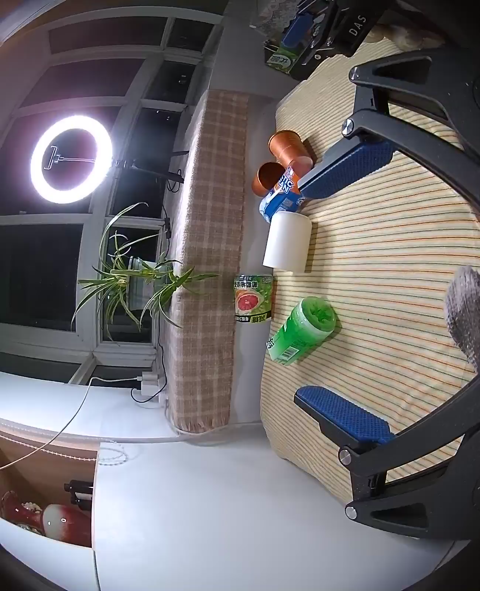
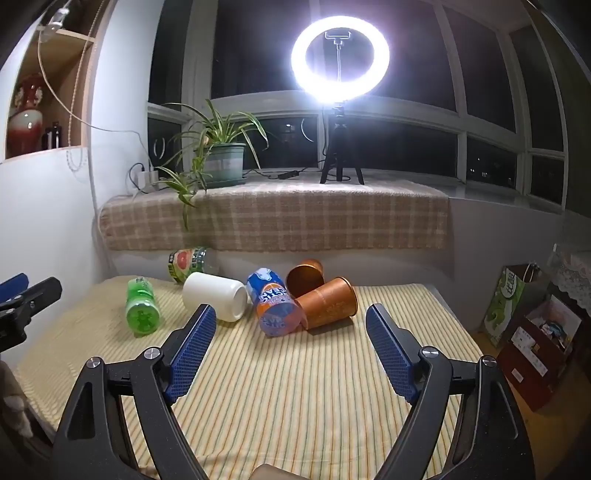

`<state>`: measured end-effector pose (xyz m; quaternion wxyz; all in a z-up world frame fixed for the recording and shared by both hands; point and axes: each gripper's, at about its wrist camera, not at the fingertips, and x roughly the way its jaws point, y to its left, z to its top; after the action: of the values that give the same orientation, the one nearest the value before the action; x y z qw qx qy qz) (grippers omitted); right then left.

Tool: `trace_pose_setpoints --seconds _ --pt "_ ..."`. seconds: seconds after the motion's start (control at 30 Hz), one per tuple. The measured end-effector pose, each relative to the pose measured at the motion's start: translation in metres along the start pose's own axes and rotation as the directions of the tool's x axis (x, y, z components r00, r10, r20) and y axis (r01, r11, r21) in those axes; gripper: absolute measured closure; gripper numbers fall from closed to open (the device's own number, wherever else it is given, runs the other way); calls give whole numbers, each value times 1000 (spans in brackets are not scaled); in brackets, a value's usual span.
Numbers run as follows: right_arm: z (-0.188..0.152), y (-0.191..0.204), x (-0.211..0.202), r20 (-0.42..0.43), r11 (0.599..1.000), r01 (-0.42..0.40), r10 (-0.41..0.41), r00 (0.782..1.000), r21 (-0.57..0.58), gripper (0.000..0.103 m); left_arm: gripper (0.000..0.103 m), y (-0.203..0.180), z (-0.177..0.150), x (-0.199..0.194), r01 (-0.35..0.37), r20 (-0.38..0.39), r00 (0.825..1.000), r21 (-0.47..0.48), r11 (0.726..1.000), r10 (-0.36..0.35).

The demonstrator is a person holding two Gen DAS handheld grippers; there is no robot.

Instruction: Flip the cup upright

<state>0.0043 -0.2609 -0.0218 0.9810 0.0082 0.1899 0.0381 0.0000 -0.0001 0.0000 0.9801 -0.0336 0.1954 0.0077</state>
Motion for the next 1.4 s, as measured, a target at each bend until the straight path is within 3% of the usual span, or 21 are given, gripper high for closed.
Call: trace_pose_setpoints --seconds 1.4 --pt "3 0 6 -19 998 58 -58 998 -6 20 0 2 -5 2 3 -8 1000 -11 1000 -3"
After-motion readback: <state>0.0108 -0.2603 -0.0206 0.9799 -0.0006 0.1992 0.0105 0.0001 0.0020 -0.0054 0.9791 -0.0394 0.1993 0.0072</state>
